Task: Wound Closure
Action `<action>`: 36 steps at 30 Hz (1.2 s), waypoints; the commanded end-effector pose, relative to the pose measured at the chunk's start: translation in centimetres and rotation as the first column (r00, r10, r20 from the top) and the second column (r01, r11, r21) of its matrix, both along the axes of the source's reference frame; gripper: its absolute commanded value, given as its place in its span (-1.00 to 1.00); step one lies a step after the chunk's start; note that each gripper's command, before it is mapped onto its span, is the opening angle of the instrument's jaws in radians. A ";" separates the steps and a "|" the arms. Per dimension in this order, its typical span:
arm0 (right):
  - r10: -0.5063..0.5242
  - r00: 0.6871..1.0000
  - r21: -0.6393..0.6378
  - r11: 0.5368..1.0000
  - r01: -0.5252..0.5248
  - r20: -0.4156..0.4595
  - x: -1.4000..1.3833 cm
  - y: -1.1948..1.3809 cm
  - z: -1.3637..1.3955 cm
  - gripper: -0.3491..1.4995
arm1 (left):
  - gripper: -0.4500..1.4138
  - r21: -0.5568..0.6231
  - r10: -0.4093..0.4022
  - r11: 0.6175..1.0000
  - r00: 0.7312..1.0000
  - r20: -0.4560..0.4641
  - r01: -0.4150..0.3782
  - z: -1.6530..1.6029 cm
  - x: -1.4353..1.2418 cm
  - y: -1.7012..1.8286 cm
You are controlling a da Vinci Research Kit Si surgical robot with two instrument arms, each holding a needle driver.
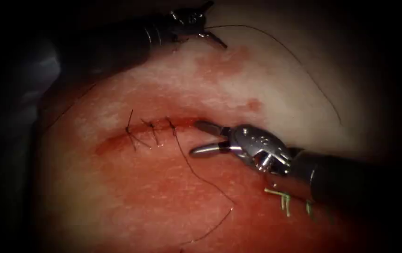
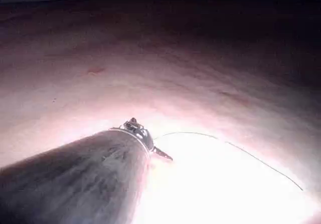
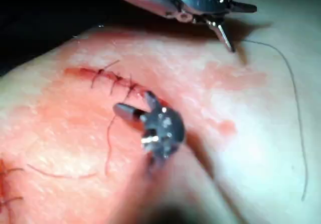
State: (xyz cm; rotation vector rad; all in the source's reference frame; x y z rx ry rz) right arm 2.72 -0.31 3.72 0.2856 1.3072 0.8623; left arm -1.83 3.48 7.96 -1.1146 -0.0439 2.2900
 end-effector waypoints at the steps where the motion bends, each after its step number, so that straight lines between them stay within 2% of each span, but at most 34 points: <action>1: -0.001 1.000 -0.001 1.000 0.001 -0.003 0.07 0.00 0.04 0.78 | 0.50 -0.007 0.001 1.000 1.000 -0.010 -0.001 0.03 -0.01 0.04; 5: -0.002 1.000 -0.001 1.000 0.002 -0.004 0.07 -0.01 0.02 0.78 | 0.51 -0.001 -0.011 1.000 1.000 -0.022 0.011 0.02 0.21 -0.17; 8: -0.002 1.000 -0.001 1.000 0.002 -0.004 0.08 -0.01 0.02 0.78 | 0.51 0.028 -0.049 0.998 0.998 -0.032 0.050 0.01 0.46 -0.36; 11: -0.006 1.000 0.001 1.000 0.006 -0.004 0.11 0.00 0.03 0.78 | 0.51 0.047 -0.087 0.995 0.995 -0.057 0.089 -0.03 0.73 -0.55; 12: -0.007 1.000 0.001 1.000 0.007 -0.007 0.15 0.00 0.03 0.78 | 0.51 0.049 -0.097 0.994 0.993 -0.070 0.100 -0.08 0.90 -0.69; 16: -0.011 1.000 0.000 1.000 0.011 -0.012 0.18 -0.02 0.02 0.78 | 0.50 0.082 -0.128 0.988 0.990 -0.062 0.133 -0.22 1.19 -1.01; 18: -0.013 1.000 0.000 1.000 0.013 -0.013 0.16 -0.02 0.01 0.76 | 0.50 0.094 -0.111 0.989 0.993 -0.028 0.113 -0.31 1.23 -1.17; 20: -0.015 1.000 0.002 1.000 0.015 -0.014 0.12 -0.01 0.00 0.76 | 0.48 0.111 -0.090 0.990 0.996 0.018 0.087 -0.39 1.23 -1.32; 22: -0.031 0.999 -0.007 1.000 0.031 -0.009 0.02 0.02 -0.05 0.74 | 0.44 0.124 -0.063 0.991 0.995 0.077 0.054 -0.63 1.13 -1.68; 24: -0.044 0.999 -0.017 0.999 0.044 -0.003 -0.06 0.05 -0.10 0.73 | 0.39 0.087 -0.016 0.996 0.995 0.094 0.008 -0.73 1.04 -1.86; 26: -0.052 0.998 -0.027 0.998 0.053 0.017 -0.16 0.11 -0.17 0.73 | 0.23 -0.011 0.066 0.998 0.995 0.077 -0.065 -0.86 0.88 -2.13; 30: -0.053 0.998 -0.040 0.998 0.054 0.029 -0.27 0.17 -0.26 0.73 | 0.14 -0.116 0.161 0.982 0.984 0.080 -0.151 -0.96 0.67 -2.44; 36: -0.045 0.998 -0.059 0.997 0.048 0.047 -0.31 0.17 -0.32 0.73 | 0.14 -0.181 0.203 0.965 0.977 0.061 -0.189 -0.98 0.35 -2.72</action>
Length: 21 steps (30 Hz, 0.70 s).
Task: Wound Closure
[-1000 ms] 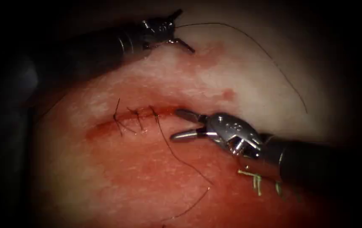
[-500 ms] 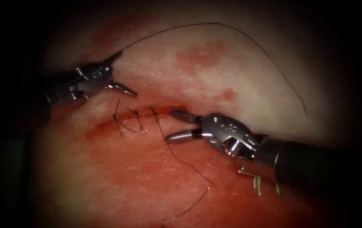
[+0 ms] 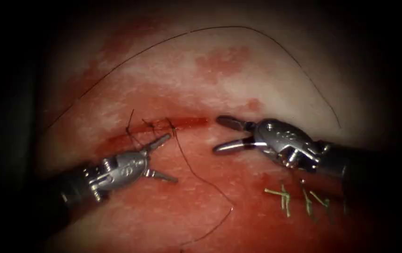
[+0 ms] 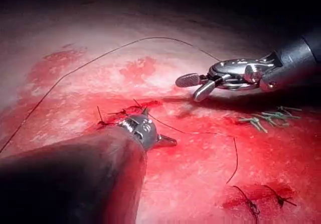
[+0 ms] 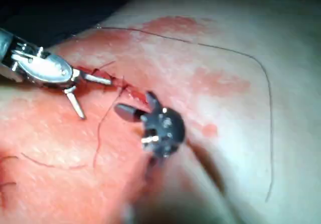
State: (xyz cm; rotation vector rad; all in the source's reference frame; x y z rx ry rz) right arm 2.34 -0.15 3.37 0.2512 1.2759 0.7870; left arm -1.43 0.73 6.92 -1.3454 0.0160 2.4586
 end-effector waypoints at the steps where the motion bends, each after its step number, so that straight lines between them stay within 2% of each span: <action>1: 0.005 1.000 -0.009 1.000 -0.004 0.008 0.06 0.02 0.03 0.73 | 0.14 -0.007 0.010 1.000 1.000 -0.013 -0.010 0.06 -0.10 0.02; 11: 0.028 0.995 -0.046 0.999 -0.023 0.096 -0.21 0.13 -0.17 0.73 | 0.05 -0.110 0.104 0.986 0.978 -0.178 -0.125 -0.10 -0.58 -0.28; 14: 0.030 0.994 -0.044 0.999 -0.026 0.101 -0.26 0.14 -0.18 0.73 | 0.05 -0.128 0.113 0.982 0.975 -0.192 -0.139 -0.18 -0.63 -0.31; 18: 0.031 0.994 -0.045 0.999 -0.027 0.102 -0.25 0.14 -0.18 0.74 | -0.12 -0.156 0.124 0.975 0.968 -0.217 -0.160 -0.26 -0.78 -0.34; 21: 0.033 0.994 -0.045 0.999 -0.028 0.102 -0.23 0.14 -0.18 0.76 | -0.15 -0.171 0.120 0.971 0.962 -0.246 -0.165 -0.26 -0.87 -0.32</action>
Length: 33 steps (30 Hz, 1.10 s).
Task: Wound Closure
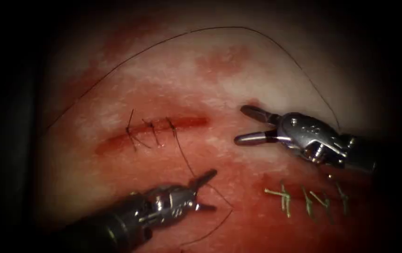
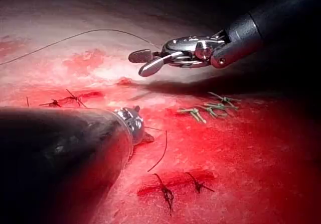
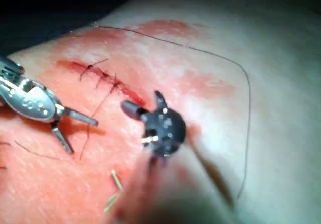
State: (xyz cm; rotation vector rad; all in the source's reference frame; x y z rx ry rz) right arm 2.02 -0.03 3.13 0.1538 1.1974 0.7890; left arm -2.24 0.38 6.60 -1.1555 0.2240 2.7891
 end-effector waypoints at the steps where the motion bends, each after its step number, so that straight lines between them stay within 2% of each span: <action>1: -0.001 1.000 -0.001 1.000 0.001 -0.003 0.10 0.01 0.05 0.76 | -0.17 -0.008 0.002 1.000 1.000 -0.009 -0.002 0.07 -0.08 0.03; 10: 0.000 1.000 -0.002 1.000 0.000 -0.003 0.10 -0.01 0.05 0.76 | -0.35 -0.038 0.004 0.999 0.999 -0.039 -0.005 0.14 -0.23 0.08; 12: 0.002 1.000 -0.002 1.000 -0.002 0.000 0.10 -0.01 0.05 0.76 | -0.53 -0.044 0.004 0.999 0.999 -0.041 -0.006 0.12 -0.25 0.07; 13: 0.002 1.000 -0.002 1.000 -0.002 0.000 0.10 -0.01 0.05 0.76 | -0.86 -0.057 0.005 0.998 0.999 -0.042 -0.008 0.08 -0.25 0.04; 14: 0.003 1.000 -0.002 1.000 -0.003 0.000 0.10 0.00 0.06 0.76 | -1.00 -0.061 0.001 0.998 0.999 -0.040 -0.004 0.06 -0.24 0.02; 17: 0.002 1.000 -0.002 1.000 -0.002 -0.001 0.10 0.01 0.07 0.76 | -1.00 -0.072 -0.008 0.997 1.000 -0.021 0.007 -0.03 -0.20 -0.02; 19: 0.003 1.000 -0.002 1.000 -0.003 0.000 0.10 0.02 0.09 0.76 | -1.00 -0.061 0.022 0.998 0.999 0.033 -0.020 -0.10 -0.16 0.00; 23: -0.006 1.000 -0.004 1.000 0.006 -0.010 0.13 0.02 0.13 0.76 | -1.00 -0.053 0.039 0.998 0.996 0.075 -0.035 -0.23 -0.03 0.09; 27: -0.110 0.991 -0.061 0.993 0.105 -0.081 0.23 0.01 0.19 0.69 | -1.00 -0.081 0.021 0.997 0.993 0.119 -0.011 -0.32 0.15 0.25; 30: -0.189 0.978 -0.166 0.971 0.172 -0.091 0.39 -0.01 0.26 0.69 | -1.00 -0.072 0.014 0.997 0.990 0.144 -0.004 -0.34 0.29 0.36; 33: -0.256 0.963 -0.274 0.935 0.226 -0.082 0.59 -0.01 0.31 0.74 | -1.00 -0.069 0.007 0.998 0.992 0.126 0.002 -0.35 0.43 0.44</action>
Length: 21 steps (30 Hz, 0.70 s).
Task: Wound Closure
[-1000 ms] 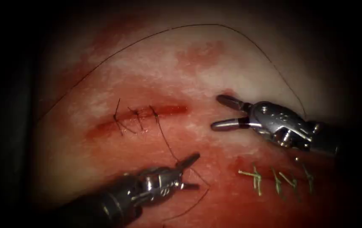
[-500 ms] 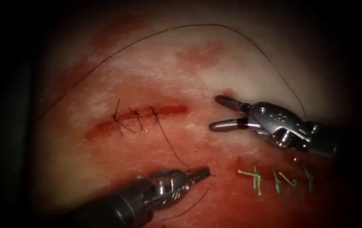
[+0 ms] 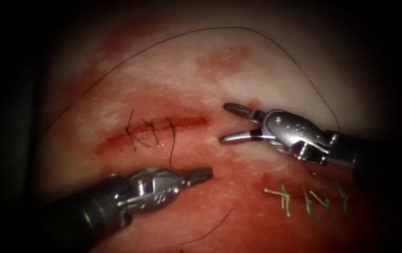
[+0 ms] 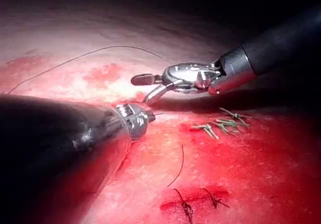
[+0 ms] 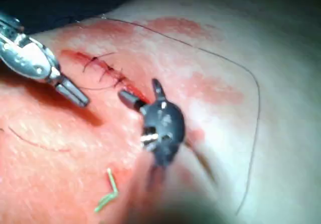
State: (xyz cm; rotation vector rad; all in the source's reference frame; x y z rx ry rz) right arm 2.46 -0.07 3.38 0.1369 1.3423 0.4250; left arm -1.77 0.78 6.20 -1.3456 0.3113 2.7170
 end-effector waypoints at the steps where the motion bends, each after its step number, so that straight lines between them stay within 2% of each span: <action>1: -0.020 1.000 -0.049 0.999 0.019 -0.010 0.20 0.03 0.08 0.74 | -1.00 0.003 -0.001 1.000 1.000 -0.005 0.001 0.04 0.00 0.05; 5: -0.089 0.996 -0.170 0.982 0.083 -0.027 0.49 0.03 0.17 0.80 | -1.00 0.008 0.001 1.000 1.000 -0.012 -0.001 -0.04 0.15 0.07; 9: -0.146 0.989 -0.223 0.965 0.137 -0.024 0.71 -0.02 0.33 0.82 | -1.00 0.008 -0.004 1.000 1.000 -0.015 0.004 -0.12 0.14 0.04; 16: -0.184 0.983 -0.257 0.949 0.182 0.015 0.88 -0.19 0.59 0.85 | -1.00 0.012 -0.011 1.000 1.000 -0.016 0.011 -0.22 0.10 0.05; 21: -0.192 0.981 -0.280 0.941 0.190 0.021 0.90 -0.26 0.63 0.87 | -1.00 -0.003 -0.011 1.000 1.000 -0.021 0.011 -0.30 0.06 0.05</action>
